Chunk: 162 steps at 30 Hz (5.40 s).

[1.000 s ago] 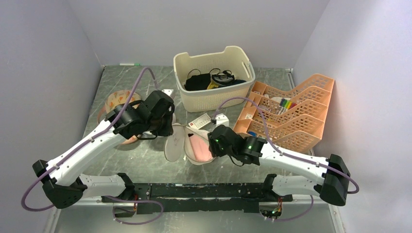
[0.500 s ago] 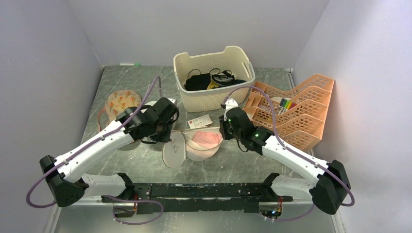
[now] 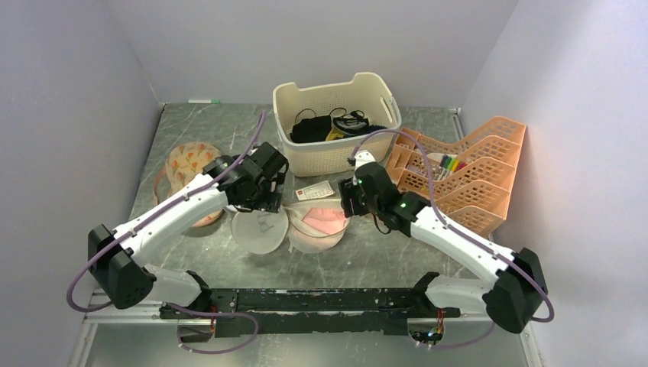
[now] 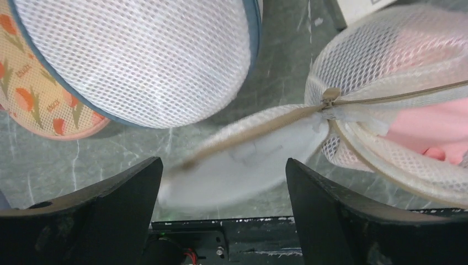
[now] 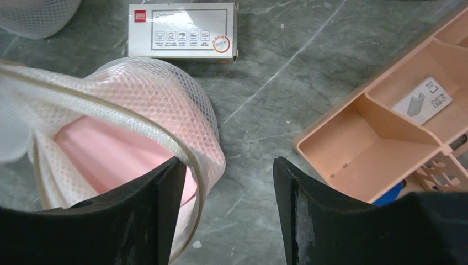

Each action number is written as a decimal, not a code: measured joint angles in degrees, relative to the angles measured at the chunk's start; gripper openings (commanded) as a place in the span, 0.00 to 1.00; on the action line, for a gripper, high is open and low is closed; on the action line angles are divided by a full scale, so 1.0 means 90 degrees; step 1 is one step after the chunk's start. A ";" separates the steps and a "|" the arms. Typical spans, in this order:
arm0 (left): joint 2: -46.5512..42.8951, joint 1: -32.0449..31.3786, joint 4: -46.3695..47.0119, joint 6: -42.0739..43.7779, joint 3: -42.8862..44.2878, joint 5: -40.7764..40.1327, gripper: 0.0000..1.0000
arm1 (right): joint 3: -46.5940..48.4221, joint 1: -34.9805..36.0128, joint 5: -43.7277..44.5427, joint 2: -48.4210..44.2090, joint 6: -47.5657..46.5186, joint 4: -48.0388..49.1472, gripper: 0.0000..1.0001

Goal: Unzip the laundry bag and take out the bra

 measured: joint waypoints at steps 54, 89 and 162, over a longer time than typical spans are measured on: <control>-0.0699 -0.0631 0.3070 -0.0804 -0.1637 0.2771 0.07 | -0.1384 0.0000 -0.1637 -0.1331 0.1214 0.0534 0.09; -0.1103 -0.1620 0.2064 -0.0889 -0.1292 0.1921 0.81 | -0.0945 0.0000 -0.1770 -0.1693 0.0991 -0.0041 0.40; 0.0971 0.0134 0.3993 0.1756 -0.1120 0.4639 0.07 | -0.1486 0.1775 0.1656 0.0136 0.0104 0.1897 0.18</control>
